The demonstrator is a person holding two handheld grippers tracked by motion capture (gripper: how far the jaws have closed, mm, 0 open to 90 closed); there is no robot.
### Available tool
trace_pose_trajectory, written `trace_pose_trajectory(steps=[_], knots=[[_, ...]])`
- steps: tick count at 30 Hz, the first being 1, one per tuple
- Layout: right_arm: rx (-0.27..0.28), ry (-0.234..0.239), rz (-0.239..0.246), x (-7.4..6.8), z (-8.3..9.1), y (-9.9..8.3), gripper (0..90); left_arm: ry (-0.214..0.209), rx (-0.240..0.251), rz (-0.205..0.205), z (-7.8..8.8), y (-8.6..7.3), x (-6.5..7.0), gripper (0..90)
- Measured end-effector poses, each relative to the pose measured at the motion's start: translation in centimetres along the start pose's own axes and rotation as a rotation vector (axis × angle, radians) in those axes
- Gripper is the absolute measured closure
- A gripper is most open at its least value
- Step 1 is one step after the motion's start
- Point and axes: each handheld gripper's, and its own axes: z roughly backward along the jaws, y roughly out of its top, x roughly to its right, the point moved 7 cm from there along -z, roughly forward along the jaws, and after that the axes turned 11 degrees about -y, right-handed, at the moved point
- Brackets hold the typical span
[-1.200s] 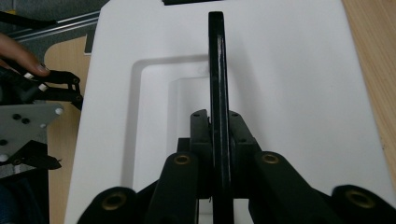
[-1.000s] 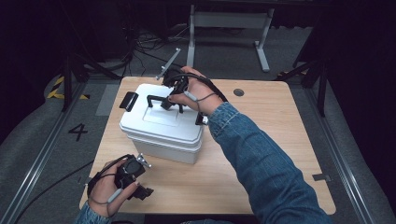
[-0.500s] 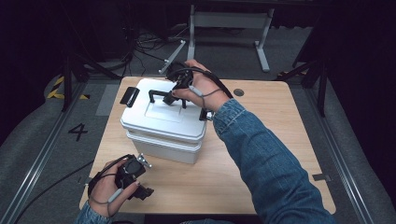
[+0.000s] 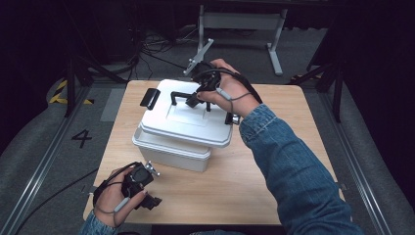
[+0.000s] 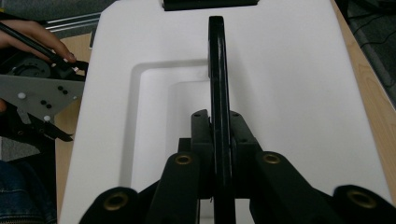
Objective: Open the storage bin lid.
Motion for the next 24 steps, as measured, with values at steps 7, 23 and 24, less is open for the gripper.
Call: trace_pose_trajectory(steps=[7,23,24], knots=[[-0.004,-0.040,-0.030,1.0,1.9,-2.4,84.4,-0.003,-0.020,-0.003,-0.1,0.2,0.0,20.4],[-0.004,-0.085,-0.092,3.0,6.3,-7.5,84.3,0.007,-0.002,-0.006,-0.2,0.5,-0.2,20.4],[-0.006,-0.090,-0.096,3.1,6.4,-7.7,84.3,0.007,0.001,-0.005,-0.2,0.5,-0.2,20.4]])
